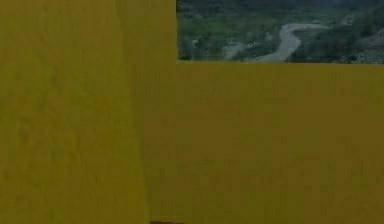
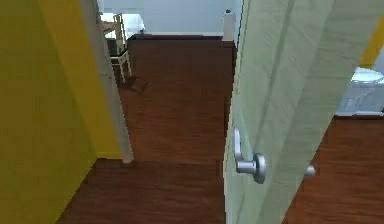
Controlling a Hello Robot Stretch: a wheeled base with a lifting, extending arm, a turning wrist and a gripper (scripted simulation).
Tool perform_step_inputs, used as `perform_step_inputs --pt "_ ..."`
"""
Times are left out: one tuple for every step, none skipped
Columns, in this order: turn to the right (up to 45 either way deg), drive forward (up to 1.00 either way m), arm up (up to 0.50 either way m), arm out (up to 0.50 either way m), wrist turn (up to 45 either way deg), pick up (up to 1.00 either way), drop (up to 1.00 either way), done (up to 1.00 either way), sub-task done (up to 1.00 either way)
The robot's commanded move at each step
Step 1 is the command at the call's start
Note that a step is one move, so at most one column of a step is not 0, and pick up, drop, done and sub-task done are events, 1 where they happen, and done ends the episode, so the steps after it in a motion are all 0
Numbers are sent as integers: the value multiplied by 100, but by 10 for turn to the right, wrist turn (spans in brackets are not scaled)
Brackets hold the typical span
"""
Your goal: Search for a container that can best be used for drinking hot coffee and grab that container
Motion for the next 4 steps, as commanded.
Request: perform_step_inputs --pt "450 0 0 0 0 0 0 0 0" --pt "0 45 0 0 0 0 0 0 0" --pt "450 0 0 0 0 0 0 0 0" --pt "30 0 0 0 0 0 0 0 0"
